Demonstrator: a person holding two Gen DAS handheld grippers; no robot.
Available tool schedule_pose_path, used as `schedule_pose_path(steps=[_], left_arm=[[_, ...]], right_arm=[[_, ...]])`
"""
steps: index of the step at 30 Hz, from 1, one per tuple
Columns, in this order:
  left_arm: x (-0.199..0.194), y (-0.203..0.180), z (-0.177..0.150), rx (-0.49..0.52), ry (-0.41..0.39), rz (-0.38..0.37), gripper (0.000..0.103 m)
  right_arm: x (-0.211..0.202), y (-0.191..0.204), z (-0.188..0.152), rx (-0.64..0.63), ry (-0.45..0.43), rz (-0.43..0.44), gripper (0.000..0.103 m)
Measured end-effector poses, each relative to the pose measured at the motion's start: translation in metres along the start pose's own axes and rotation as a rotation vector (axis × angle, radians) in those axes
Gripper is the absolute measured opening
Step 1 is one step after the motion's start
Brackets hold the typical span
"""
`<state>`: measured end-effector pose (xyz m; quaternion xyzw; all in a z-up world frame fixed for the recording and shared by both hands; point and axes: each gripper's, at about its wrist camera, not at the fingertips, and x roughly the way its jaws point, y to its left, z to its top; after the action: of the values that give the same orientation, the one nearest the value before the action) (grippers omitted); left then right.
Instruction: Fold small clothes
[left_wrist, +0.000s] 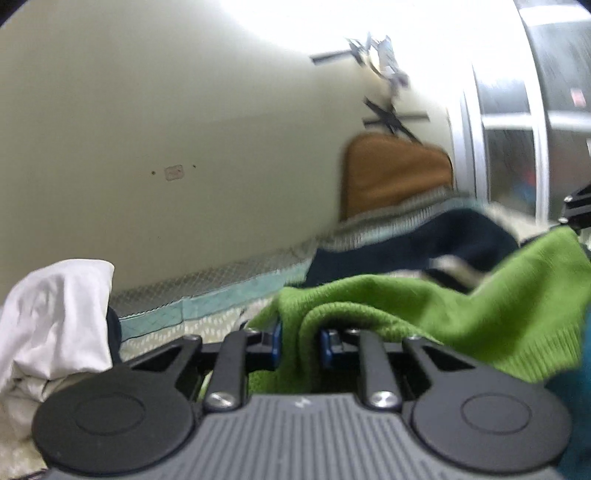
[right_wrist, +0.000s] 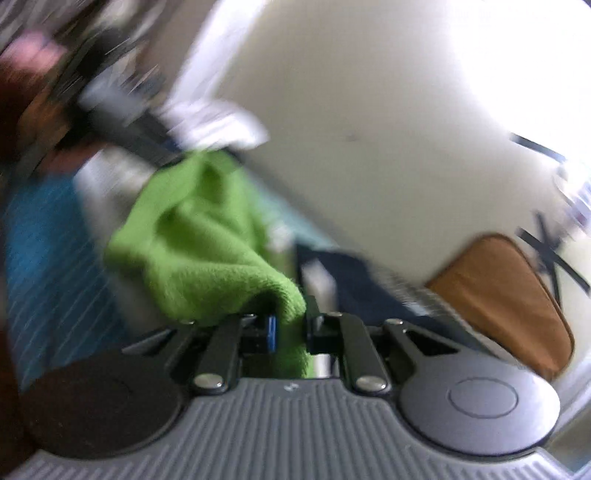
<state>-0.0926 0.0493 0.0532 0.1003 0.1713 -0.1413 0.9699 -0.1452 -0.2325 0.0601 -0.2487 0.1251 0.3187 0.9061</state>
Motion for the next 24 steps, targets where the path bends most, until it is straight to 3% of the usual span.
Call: schedule_pose_path(steps=[4, 6, 8, 10, 12, 17, 24], left_arm=[[0.017, 0.004, 0.017, -0.128, 0.014, -0.032, 0.018], [0.038, 0.006, 0.020, -0.185, 0.063, -0.030, 0.019], [0.062, 0.008, 0.017, -0.236, 0.134, -0.005, 0.024], [0.084, 0.013, 0.011, -0.278, 0.208, 0.021, 0.027], [0.091, 0.016, 0.009, -0.295, 0.222, 0.038, 0.033], [0.084, 0.019, 0.015, -0.262, 0.187, 0.065, 0.050], [0.088, 0.017, 0.018, -0.241, 0.178, 0.068, 0.051]], right_arm=[[0.019, -0.069, 0.012, 0.352, 0.001, -0.082, 0.017], [0.044, -0.092, 0.005, 0.516, 0.067, -0.098, 0.019], [0.073, -0.100, -0.006, 0.598, 0.153, -0.139, 0.028], [0.100, -0.100, -0.020, 0.619, 0.251, -0.172, 0.038], [0.109, -0.098, -0.030, 0.644, 0.277, -0.186, 0.042], [0.082, -0.103, -0.025, 0.633, 0.212, -0.176, 0.050], [0.068, -0.093, 0.000, 0.500, 0.136, -0.128, 0.067]])
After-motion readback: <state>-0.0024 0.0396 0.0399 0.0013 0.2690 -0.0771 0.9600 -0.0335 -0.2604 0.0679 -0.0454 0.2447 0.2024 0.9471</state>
